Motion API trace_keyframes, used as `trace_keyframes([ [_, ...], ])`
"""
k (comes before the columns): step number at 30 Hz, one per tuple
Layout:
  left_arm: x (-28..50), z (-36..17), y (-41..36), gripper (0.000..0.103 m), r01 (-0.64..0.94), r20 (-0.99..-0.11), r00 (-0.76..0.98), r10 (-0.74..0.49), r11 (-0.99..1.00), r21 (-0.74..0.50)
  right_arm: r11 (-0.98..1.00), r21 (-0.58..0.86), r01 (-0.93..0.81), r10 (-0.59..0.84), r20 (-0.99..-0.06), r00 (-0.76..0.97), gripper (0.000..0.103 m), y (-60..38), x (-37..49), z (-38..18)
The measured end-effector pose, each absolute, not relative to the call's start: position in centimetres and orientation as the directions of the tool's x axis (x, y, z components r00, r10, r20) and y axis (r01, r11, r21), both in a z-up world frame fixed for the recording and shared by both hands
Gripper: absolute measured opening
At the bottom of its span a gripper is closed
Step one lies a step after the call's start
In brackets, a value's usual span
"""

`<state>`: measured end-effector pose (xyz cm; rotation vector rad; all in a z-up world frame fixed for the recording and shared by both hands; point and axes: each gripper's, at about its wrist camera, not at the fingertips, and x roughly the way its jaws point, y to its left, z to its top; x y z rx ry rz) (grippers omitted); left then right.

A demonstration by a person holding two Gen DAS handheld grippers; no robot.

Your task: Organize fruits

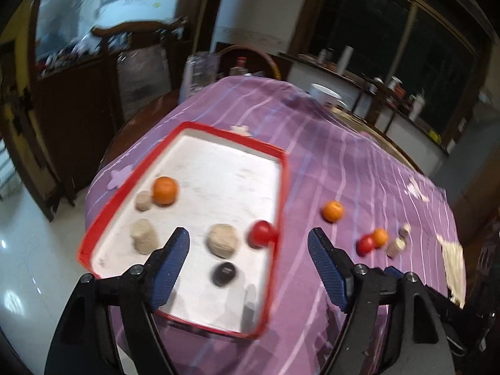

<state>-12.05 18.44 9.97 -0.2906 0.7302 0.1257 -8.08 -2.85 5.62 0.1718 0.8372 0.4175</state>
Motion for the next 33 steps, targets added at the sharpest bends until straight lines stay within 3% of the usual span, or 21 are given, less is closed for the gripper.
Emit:
trace_keyframes([
  [12, -13.7, 11.4, 10.8, 0.086, -0.154, -0.620, 0.776, 0.113, 0.988, -0.013, 0.913, 0.346, -0.215, 0.398, -0.648, 0.649, 0.050, -7.3, -9.5, 5.7],
  [18, -13.8, 11.2, 9.3, 0.092, -0.217, -0.570, 0.773, 0.280, 0.960, 0.178, 0.922, 0.334, -0.195, 0.376, -0.657, 0.654, 0.050, -7.8, -9.5, 5.7],
  [33, -13.6, 9.9, 10.0, 0.092, -0.145, -0.635, 0.745, 0.202, 0.979, 0.141, 0.930, 0.315, -0.188, 0.360, -0.681, 0.637, 0.051, -7.4, -9.6, 5.4],
])
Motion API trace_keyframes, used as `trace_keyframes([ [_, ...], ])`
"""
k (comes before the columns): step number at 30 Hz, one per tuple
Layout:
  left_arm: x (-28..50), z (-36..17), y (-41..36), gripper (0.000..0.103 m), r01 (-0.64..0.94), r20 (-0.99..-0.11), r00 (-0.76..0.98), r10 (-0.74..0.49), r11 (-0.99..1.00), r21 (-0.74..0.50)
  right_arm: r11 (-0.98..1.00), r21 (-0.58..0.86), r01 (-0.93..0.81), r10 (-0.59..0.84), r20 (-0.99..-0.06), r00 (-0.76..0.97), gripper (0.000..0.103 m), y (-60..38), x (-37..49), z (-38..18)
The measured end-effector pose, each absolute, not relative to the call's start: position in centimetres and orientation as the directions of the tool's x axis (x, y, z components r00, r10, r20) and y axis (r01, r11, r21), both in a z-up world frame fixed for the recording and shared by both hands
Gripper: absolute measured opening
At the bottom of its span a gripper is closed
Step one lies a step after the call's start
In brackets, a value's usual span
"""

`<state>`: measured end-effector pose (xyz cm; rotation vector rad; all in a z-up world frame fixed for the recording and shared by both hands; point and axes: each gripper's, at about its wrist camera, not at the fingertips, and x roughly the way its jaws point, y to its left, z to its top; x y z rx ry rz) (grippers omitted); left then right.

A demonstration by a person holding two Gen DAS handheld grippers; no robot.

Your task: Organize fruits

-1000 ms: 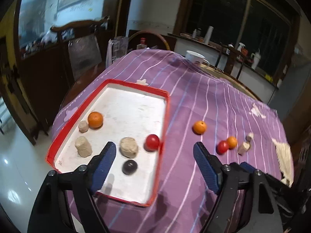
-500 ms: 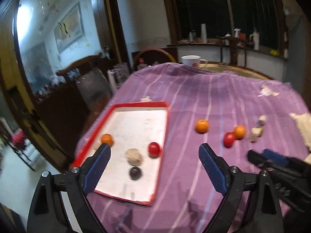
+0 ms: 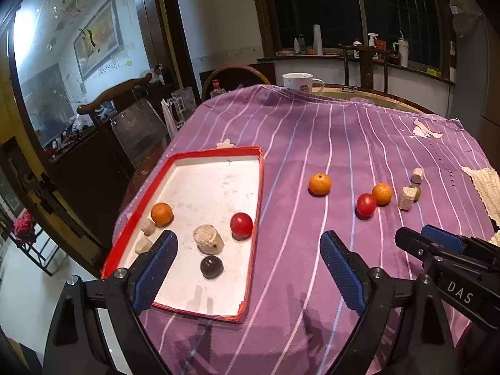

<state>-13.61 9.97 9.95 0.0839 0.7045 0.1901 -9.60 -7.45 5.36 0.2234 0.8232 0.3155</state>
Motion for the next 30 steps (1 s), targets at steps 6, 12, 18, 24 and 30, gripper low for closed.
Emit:
trace_keyframes([
  [6, -13.5, 9.4, 10.4, 0.092, -0.127, -0.669, 0.727, 0.158, 0.987, 0.094, 0.931, 0.320, -0.174, 0.355, -0.689, 0.633, 0.051, -7.7, -9.6, 5.1],
  [12, -13.4, 9.1, 10.4, 0.092, -0.121, -0.681, 0.718, 0.144, 0.989, 0.082, 0.932, 0.316, -0.179, 0.355, -0.690, 0.630, 0.051, -7.6, -9.7, 5.1],
  [18, -13.3, 8.8, 10.1, 0.092, -0.114, -0.690, 0.709, 0.146, 0.989, 0.091, 0.932, 0.318, -0.174, 0.354, -0.693, 0.628, 0.051, -7.8, -9.6, 4.9],
  [24, -12.8, 8.3, 10.0, 0.092, -0.107, -0.703, 0.697, 0.143, 0.990, 0.095, 0.931, 0.325, -0.164, 0.354, -0.701, 0.619, 0.051, -8.3, -9.3, 4.4],
  [30, -11.1, 6.9, 9.1, 0.092, -0.049, -0.735, 0.667, 0.120, 0.992, 0.117, 0.950, 0.280, -0.135, 0.301, -0.719, 0.627, 0.051, -10.8, -9.3, 5.1],
])
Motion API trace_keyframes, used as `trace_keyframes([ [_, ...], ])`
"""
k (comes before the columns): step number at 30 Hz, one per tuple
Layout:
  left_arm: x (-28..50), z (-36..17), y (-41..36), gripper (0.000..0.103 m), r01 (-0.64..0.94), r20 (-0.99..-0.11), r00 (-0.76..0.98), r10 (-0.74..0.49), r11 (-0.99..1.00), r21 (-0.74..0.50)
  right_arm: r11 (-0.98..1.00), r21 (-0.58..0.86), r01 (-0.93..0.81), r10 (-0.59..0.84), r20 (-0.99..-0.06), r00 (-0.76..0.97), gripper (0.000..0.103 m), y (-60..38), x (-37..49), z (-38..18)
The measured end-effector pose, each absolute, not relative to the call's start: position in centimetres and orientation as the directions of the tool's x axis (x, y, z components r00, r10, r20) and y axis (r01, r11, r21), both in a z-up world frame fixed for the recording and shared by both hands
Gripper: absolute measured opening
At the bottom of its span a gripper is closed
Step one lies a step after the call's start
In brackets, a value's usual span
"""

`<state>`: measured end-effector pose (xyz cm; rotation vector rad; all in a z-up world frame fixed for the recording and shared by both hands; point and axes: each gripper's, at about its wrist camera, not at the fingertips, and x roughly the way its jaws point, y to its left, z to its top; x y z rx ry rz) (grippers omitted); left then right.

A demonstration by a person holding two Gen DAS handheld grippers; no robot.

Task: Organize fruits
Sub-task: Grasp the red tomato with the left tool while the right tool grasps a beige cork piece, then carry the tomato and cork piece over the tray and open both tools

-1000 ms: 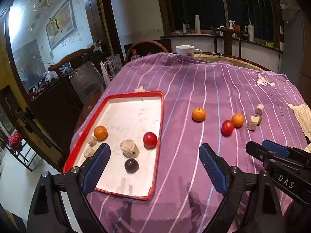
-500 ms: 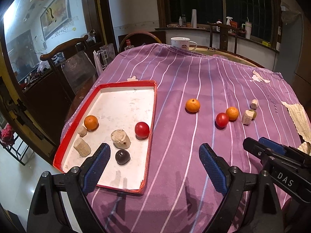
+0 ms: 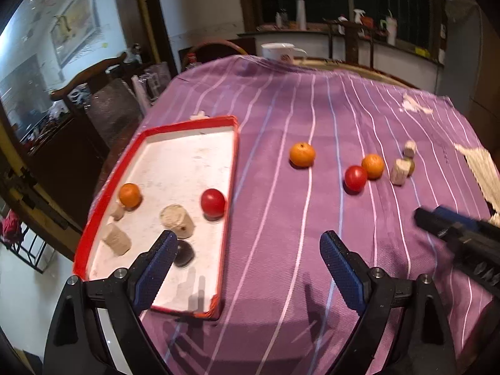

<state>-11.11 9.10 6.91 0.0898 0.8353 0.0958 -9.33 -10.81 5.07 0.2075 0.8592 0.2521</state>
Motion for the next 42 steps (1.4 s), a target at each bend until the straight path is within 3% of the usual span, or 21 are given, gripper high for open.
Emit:
trace_keyframes([
  [7, -8.4, 5.5, 7.5, 0.092, 0.038, -0.782, 0.622, 0.033, 0.997, 0.073, 0.981, 0.195, -0.024, 0.165, -0.749, 0.641, 0.051, -17.0, -7.5, 5.5],
  [15, -4.2, 4.2, 4.8, 0.092, 0.136, -0.807, 0.584, -0.091, 0.991, -0.014, 0.973, 0.232, -0.003, 0.185, -0.767, 0.614, 0.051, -19.2, -2.2, 4.6],
  [17, -3.1, 4.0, 4.2, 0.090, 0.155, -0.801, 0.589, -0.109, 0.988, -0.021, 0.969, 0.247, 0.009, 0.188, -0.760, 0.622, 0.051, -19.4, -0.5, 4.5],
  [21, -1.2, 3.2, 3.5, 0.071, 0.187, -0.808, 0.568, -0.155, 0.981, -0.057, 0.963, 0.268, 0.021, 0.200, -0.765, 0.612, 0.051, -19.4, 2.9, 3.7],
  [24, 0.1, 2.3, 3.5, 0.065, 0.188, -0.820, 0.540, -0.188, 0.977, -0.100, 0.967, 0.255, 0.013, 0.195, -0.770, 0.608, 0.051, -18.9, 4.6, 3.0],
  [35, 1.1, 1.9, 1.3, 0.064, 0.278, -0.796, 0.550, -0.251, 0.954, -0.110, 0.980, 0.200, -0.016, 0.171, -0.787, 0.593, 0.050, -17.6, 6.2, 0.9],
  [37, 1.4, 1.3, 0.8, 0.048, 0.287, -0.811, 0.531, -0.246, 0.953, -0.102, 0.984, 0.179, -0.019, 0.155, -0.786, 0.598, 0.048, -17.4, 6.1, 0.8],
  [38, 1.3, 1.2, 0.6, 0.043, 0.286, -0.806, 0.547, -0.226, 0.955, -0.074, 0.986, 0.168, -0.019, 0.146, -0.787, 0.600, 0.044, -17.3, 6.0, 0.8],
  [39, 1.2, 1.2, 0.5, 0.030, 0.292, -0.806, 0.549, -0.223, 0.954, -0.064, 0.987, 0.161, -0.020, 0.141, -0.786, 0.602, 0.035, -17.3, 6.0, 0.8],
  [42, 1.1, 1.1, 0.6, 0.030, 0.290, -0.802, 0.551, -0.228, 0.954, -0.073, 0.985, 0.172, -0.017, 0.147, -0.782, 0.605, 0.033, -17.5, 5.7, 0.8],
])
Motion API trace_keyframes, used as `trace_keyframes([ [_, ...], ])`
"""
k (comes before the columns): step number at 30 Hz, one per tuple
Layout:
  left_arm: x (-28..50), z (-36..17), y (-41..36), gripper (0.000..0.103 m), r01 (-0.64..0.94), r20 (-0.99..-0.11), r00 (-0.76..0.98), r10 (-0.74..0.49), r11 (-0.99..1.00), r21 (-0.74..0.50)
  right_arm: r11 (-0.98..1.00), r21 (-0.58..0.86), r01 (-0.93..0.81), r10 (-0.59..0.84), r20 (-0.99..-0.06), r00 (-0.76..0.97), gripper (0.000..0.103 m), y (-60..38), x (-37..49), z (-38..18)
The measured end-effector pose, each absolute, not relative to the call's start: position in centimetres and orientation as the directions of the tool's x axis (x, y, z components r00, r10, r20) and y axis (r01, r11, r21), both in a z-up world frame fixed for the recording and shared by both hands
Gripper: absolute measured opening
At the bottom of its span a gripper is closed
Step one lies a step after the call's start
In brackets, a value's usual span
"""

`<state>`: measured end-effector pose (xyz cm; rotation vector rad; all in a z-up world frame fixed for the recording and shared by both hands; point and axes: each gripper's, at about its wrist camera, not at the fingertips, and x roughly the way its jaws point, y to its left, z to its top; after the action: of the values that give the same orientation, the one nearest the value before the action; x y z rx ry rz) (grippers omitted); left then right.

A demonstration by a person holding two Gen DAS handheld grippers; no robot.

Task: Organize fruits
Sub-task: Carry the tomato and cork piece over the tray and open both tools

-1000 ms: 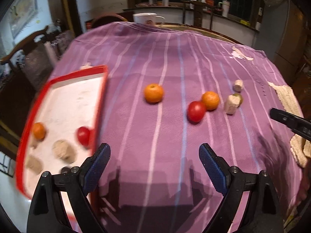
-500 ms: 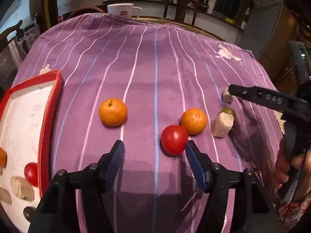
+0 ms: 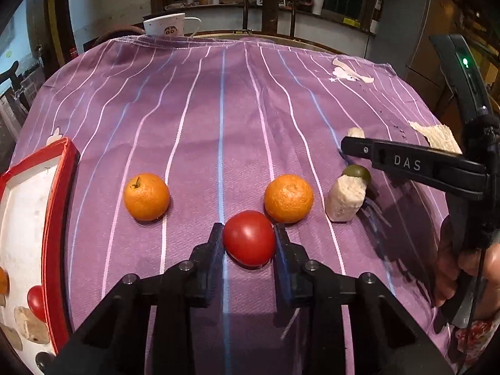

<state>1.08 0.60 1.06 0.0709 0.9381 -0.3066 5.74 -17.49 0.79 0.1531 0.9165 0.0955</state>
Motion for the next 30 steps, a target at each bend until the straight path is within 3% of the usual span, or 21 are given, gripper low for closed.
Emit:
trace_keyframes([
  [9, -0.4, 2.7, 2.7, 0.030, 0.249, -0.787, 0.562, -0.254, 0.959, -0.132, 0.979, 0.202, -0.015, 0.168, -0.768, 0.619, 0.033, -17.5, 4.9, 1.9],
  [17, -3.0, 6.9, 8.5, 0.030, 0.185, -0.743, 0.620, -0.251, 0.968, -0.172, 0.968, 0.215, -0.133, 0.248, -0.701, 0.668, 0.033, -13.1, 2.5, 6.5],
  [26, -2.1, 9.0, 21.3, 0.030, -0.070, -0.752, 0.659, -0.014, 0.994, -0.080, 0.871, 0.294, -0.393, 0.483, -0.662, 0.574, 0.033, -1.4, 0.5, 9.6],
  [30, 0.4, 7.4, 27.1, 0.030, -0.182, -0.800, 0.601, 0.002, 0.974, -0.135, 0.815, 0.334, -0.474, 0.557, -0.677, 0.481, 0.033, 4.4, 1.1, 8.7],
])
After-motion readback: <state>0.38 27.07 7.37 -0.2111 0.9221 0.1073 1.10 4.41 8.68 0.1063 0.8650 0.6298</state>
